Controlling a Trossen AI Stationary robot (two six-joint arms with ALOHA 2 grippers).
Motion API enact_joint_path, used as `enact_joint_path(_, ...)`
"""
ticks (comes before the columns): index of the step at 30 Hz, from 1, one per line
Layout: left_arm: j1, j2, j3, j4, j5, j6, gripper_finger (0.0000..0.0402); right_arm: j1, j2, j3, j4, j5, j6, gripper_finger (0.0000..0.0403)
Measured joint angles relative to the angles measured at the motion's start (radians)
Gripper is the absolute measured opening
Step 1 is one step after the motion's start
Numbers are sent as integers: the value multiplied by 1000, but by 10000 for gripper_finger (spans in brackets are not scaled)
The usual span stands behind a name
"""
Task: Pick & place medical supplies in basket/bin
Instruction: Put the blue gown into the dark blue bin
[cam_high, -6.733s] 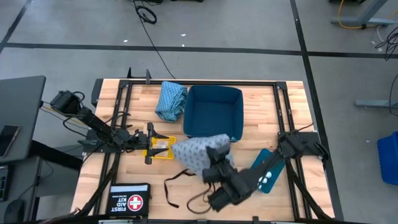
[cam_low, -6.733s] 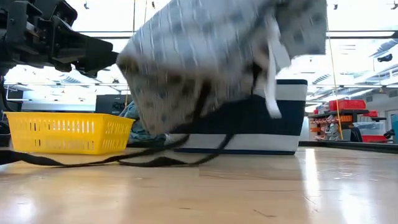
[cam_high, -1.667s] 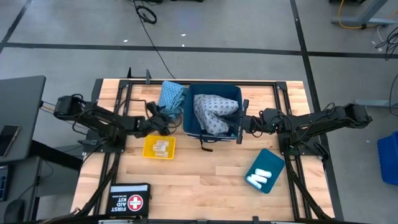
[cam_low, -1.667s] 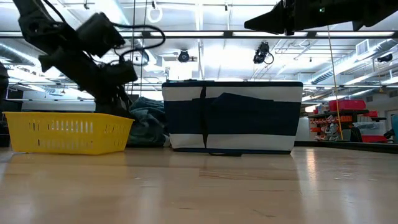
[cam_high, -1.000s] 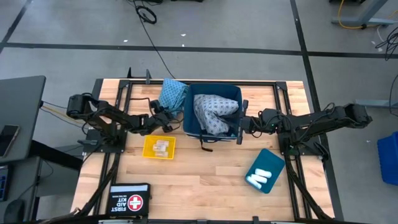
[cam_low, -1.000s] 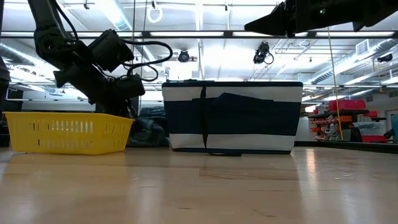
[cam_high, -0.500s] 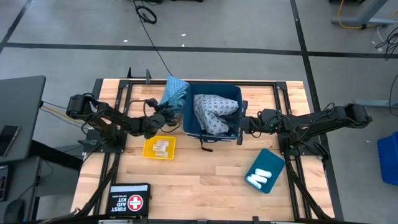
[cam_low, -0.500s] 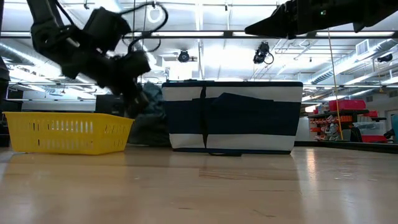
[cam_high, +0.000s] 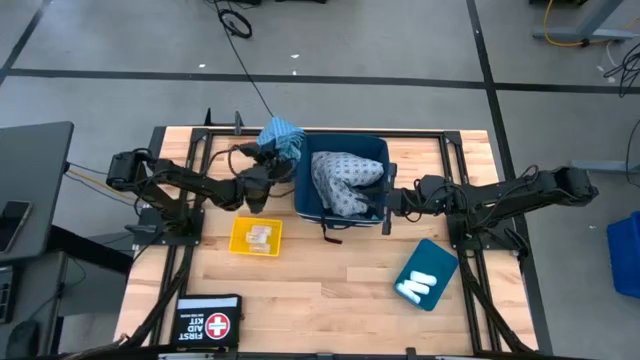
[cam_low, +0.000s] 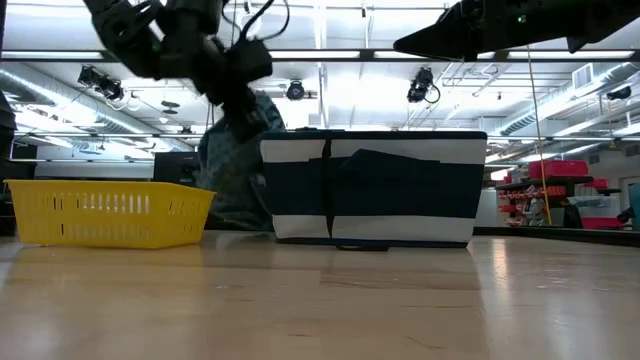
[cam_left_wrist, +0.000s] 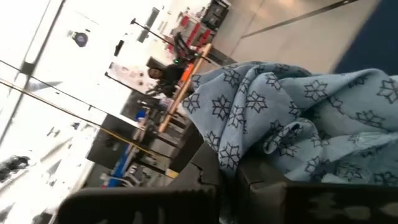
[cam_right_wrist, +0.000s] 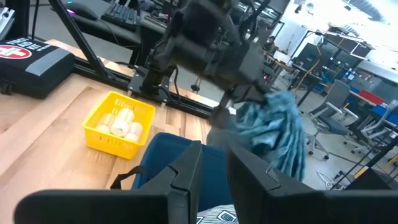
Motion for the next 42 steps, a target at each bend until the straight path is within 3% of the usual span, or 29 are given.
enact_joint_path(8,37,-1,116,161,52,281,0,0,0,0,-27,0,11,82)
enact_joint_path(25,-38,7,372,152,254,380,0,0,0,0,-28,21,14,82)
enact_joint_path(32,-123,35,385,100,304,265,0,0,0,0,-28,32,14,82)
enact_joint_path(36,-149,66,385,28,277,187,0,0,0,0,-28,32,14,82)
enact_joint_path(42,-154,156,385,-202,320,-106,0,1,0,0,-21,32,5,82)
